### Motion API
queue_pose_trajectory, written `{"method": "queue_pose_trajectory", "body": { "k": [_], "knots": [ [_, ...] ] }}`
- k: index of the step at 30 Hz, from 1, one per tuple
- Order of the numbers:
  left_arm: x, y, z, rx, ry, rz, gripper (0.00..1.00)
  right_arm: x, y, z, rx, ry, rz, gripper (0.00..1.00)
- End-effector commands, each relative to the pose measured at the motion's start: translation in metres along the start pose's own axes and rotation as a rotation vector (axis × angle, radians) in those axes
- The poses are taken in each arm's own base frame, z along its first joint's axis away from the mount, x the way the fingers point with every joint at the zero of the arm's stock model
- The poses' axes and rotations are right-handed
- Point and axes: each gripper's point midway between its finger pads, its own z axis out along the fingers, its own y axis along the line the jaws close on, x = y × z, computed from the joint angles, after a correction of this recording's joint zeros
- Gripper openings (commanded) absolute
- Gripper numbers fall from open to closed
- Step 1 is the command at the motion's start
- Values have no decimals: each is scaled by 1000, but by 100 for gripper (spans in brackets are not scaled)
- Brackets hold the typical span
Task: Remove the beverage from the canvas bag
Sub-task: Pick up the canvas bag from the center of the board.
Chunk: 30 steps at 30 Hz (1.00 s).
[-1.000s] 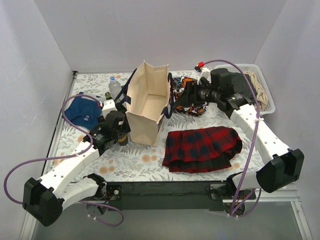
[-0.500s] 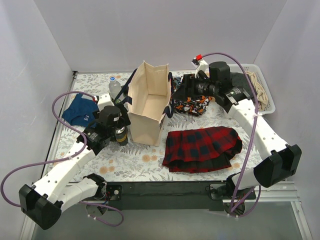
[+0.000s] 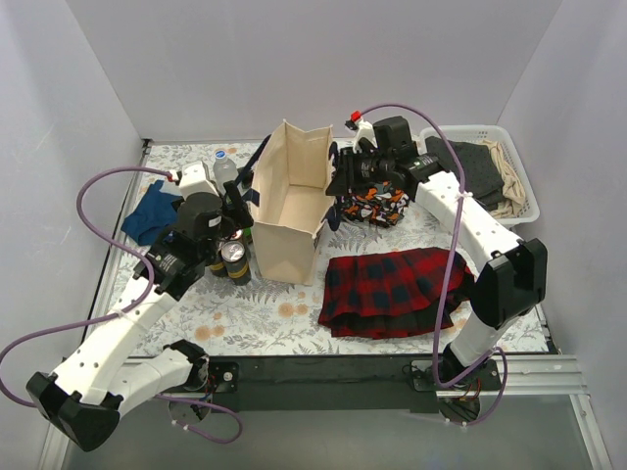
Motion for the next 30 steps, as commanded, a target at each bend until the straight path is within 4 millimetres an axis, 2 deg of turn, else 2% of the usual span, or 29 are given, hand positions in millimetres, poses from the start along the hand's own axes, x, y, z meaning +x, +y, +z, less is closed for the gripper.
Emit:
{"method": "queue_pose_trajectory", "body": {
  "k": [1, 2, 6, 13, 20, 23, 24, 25, 30],
  "knots": [
    [-29, -10, -11, 40, -55, -4, 78, -22, 7, -8, 21, -48, -58, 16],
    [-31, -11, -11, 40, -58, -2, 78, -24, 4, -9, 40, -57, -65, 10],
    [-30, -11, -9, 36, -57, -1, 78, -31, 7, -13, 43, -75, -77, 1],
    [-28, -9, -7, 23, -59, 4, 79, -37, 21, -9, -42, -76, -88, 1],
    [-24, -4, -5, 1, -57, 10, 79, -47, 53, -1, -235, -71, -68, 1],
    [-24, -3, -5, -1, -60, 5, 79, -52, 62, -1, -297, -96, -49, 1],
    [-24, -2, -5, -5, -61, 6, 79, -49, 62, 1, -309, -93, -34, 1],
    [-24, -1, -5, -8, -63, 4, 79, -55, 68, -2, -332, -126, -49, 1],
    [-22, 0, -5, -12, -61, 4, 79, -60, 82, -9, -414, -161, -21, 1]
  ]
}}
